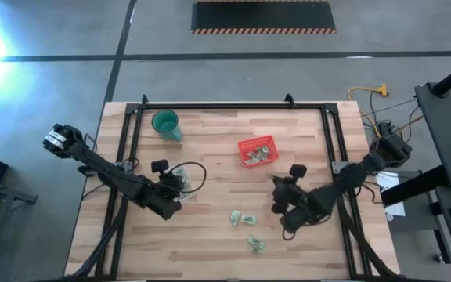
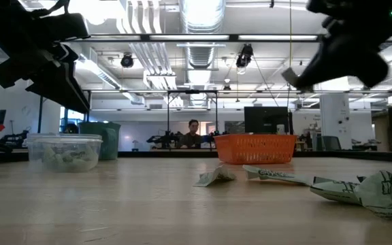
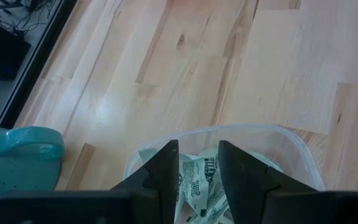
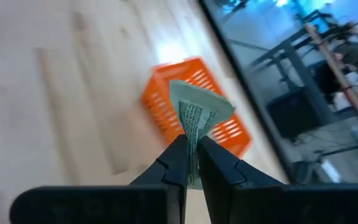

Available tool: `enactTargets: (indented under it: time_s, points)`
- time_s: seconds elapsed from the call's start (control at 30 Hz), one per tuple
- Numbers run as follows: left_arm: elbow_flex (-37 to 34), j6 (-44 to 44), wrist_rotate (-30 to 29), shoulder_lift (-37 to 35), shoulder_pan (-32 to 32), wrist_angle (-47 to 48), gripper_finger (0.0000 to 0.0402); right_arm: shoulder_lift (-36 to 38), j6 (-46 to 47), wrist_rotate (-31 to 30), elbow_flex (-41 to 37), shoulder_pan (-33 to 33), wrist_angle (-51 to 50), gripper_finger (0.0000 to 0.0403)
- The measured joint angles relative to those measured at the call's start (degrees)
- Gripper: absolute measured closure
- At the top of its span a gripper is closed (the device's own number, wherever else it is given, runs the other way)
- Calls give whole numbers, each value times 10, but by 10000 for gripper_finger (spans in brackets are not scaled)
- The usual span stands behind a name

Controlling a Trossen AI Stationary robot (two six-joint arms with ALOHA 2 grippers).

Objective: Pick and place items into bin
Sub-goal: Put the light green stevia packet into the orange bin

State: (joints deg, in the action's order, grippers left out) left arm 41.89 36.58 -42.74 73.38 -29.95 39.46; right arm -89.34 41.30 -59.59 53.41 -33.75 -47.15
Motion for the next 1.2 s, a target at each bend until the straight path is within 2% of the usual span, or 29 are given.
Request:
enactTargets:
  time_s: [0.47,0.63,0.83,0.93,1.1,1.2]
  points:
    - [0,-6,0,0,0,0,305,0,-155,2,18,231,16,376]
    - [1,-14,0,0,0,-1,305,-1,-228,74,16,298,91,376]
    - [0,-14,0,0,0,0,305,-2,-333,161,9,341,208,376]
    - [1,-15,0,0,0,-1,305,-2,-343,190,9,354,221,376]
    - [0,-15,0,0,0,0,305,-2,-357,281,4,372,223,376]
    - [1,-15,0,0,0,-1,305,-2,-363,280,-3,380,222,376]
